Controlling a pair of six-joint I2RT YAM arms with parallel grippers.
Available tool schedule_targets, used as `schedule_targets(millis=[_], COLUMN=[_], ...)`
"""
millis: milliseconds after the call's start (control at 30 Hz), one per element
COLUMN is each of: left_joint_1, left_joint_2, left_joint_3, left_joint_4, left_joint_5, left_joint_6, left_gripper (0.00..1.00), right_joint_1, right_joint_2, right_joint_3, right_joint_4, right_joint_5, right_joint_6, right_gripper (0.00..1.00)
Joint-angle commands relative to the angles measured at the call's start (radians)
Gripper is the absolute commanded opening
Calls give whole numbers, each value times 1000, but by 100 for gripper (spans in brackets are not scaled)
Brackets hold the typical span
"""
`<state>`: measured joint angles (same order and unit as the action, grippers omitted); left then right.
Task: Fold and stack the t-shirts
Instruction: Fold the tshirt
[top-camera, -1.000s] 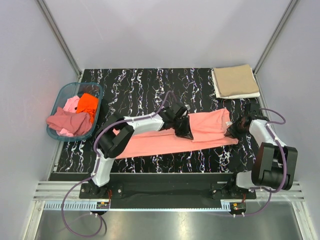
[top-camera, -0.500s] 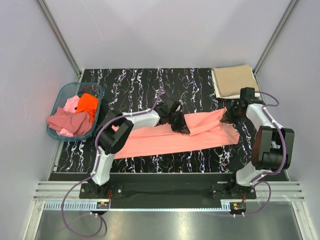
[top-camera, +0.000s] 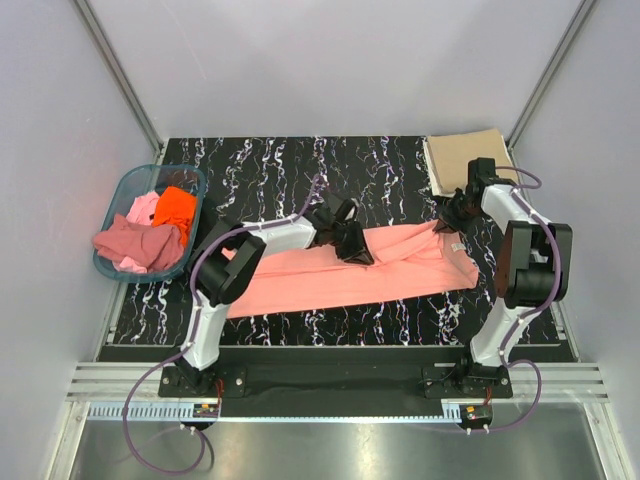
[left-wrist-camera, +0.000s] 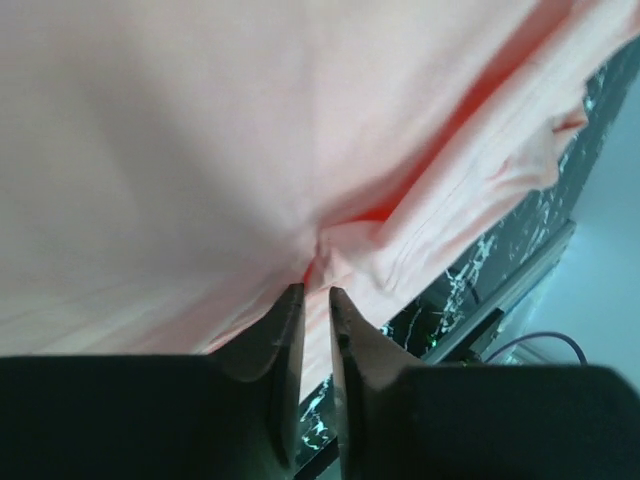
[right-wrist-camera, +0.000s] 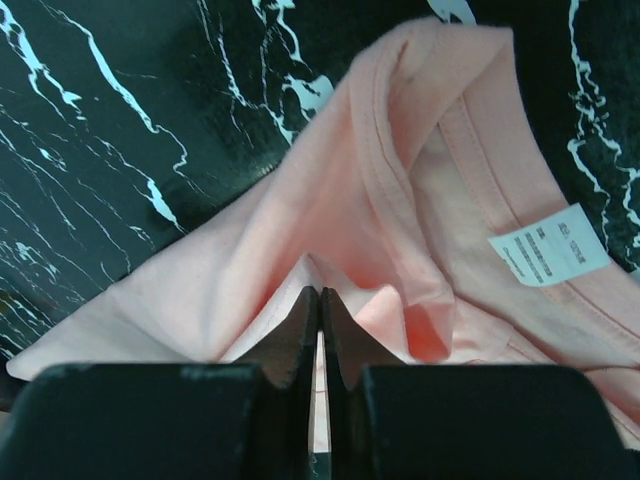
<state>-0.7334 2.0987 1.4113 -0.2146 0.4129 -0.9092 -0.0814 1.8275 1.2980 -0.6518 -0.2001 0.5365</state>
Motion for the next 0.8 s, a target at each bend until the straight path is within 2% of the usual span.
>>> schedule_targets(millis=[0, 67, 167, 233, 333, 533, 667, 767], left_joint_1=[22, 19, -4, -27, -46, -57, -55, -57], left_joint_2=[-98, -111, -108, -91, -69, -46, -48, -31], left_joint_3=[34, 46, 78, 101, 109, 123, 118, 140], left_joint_4=[-61, -72, -72, -69, -37, -11, -29, -51], left_joint_5=[-81, -112, -77, -47, 6, 46, 3, -14], left_joint_6=[75, 116, 183, 210, 236, 270, 317, 372], left_gripper=[23, 25, 30, 32, 33, 34, 37, 40], right_joint_1=[11, 11, 11, 15, 23, 25, 25, 25], right_joint_2=[21, 39, 62, 65, 62, 39, -52, -118], right_joint_3=[79, 107, 129, 132, 142, 184, 132, 57], right_joint_4=[-14, -29, -40, -39, -42, -91, -144, -143], right_joint_5=[2, 5, -5, -18, -13, 10, 73, 47], right_joint_6=[-29, -20, -1, 5, 0, -24, -33, -65], right_gripper=[8, 8, 8, 12, 24, 35, 35, 34])
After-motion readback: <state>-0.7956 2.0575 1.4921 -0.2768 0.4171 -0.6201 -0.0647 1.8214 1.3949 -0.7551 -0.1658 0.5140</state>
